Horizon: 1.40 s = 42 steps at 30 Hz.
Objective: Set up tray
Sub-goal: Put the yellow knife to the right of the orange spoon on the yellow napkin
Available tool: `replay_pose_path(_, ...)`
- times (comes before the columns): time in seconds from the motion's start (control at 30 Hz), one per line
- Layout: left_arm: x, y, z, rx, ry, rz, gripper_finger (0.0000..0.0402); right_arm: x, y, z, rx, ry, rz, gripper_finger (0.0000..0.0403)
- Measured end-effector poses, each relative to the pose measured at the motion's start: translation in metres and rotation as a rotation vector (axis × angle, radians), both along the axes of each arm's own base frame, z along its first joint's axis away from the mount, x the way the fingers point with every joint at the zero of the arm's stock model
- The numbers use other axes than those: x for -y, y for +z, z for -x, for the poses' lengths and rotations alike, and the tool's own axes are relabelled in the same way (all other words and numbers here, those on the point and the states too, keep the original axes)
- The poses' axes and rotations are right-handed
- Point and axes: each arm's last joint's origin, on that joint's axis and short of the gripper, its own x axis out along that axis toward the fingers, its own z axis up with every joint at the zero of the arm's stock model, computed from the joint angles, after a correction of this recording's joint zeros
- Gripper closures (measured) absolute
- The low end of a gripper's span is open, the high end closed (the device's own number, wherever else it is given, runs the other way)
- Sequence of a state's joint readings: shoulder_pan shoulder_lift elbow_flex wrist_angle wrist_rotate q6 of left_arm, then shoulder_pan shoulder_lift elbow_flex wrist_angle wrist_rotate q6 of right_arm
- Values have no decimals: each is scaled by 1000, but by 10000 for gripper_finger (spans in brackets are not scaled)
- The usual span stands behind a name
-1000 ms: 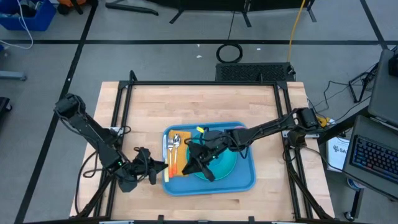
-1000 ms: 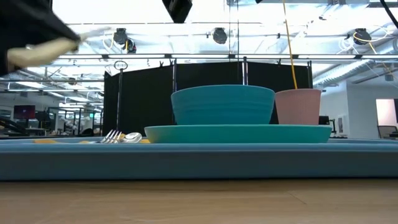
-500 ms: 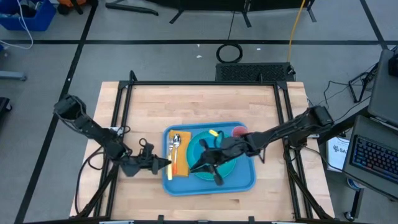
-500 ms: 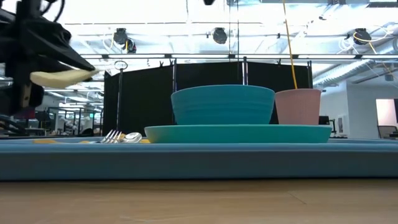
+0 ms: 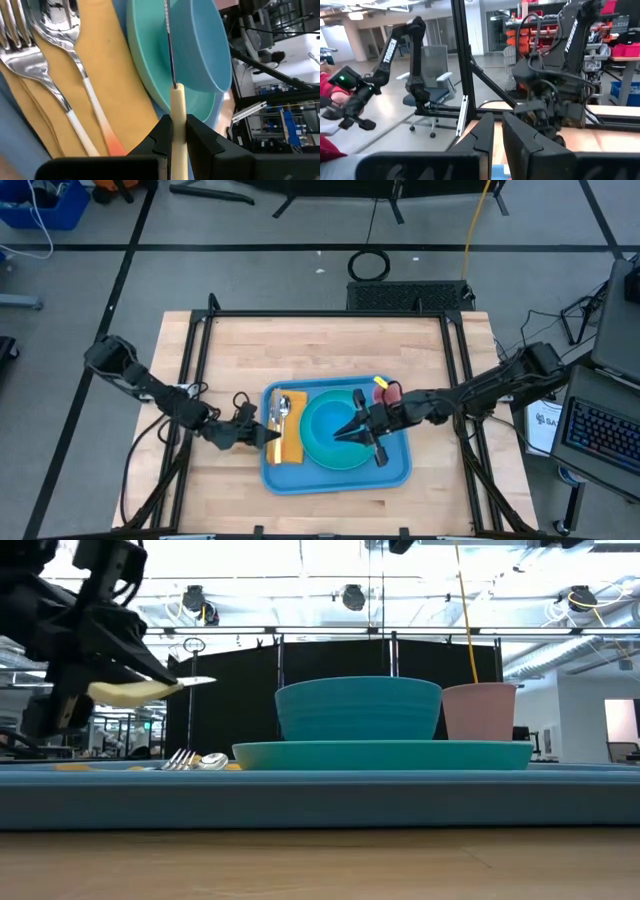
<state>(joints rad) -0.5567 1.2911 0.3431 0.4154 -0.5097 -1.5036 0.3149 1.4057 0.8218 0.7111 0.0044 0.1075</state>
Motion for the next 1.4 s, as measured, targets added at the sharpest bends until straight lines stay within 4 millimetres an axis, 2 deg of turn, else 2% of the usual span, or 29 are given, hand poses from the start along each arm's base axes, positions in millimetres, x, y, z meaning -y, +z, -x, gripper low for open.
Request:
replay_pose_path(0.33, -15, -2, -7, -43, 0, 39, 365, 2, 2, 5, 1, 0, -2, 374)
replay_pose_path(0.53, -16, -6, -10, -62, -14, 81, 365, 1, 2, 5, 2, 1, 3, 374)
replay_pose_path(0.8, -10, -18, -31, -88, -35, 99, 365, 2, 2, 5, 2, 0, 7, 374)
replay_pose_path(0.97, -12, -29, -36, -110, -38, 116, 365, 2, 2, 5, 2, 0, 7, 374)
replay_pose_path(1.4, -21, -33, -44, -105, -41, 136, 365, 2, 2, 5, -1, 0, 8, 374)
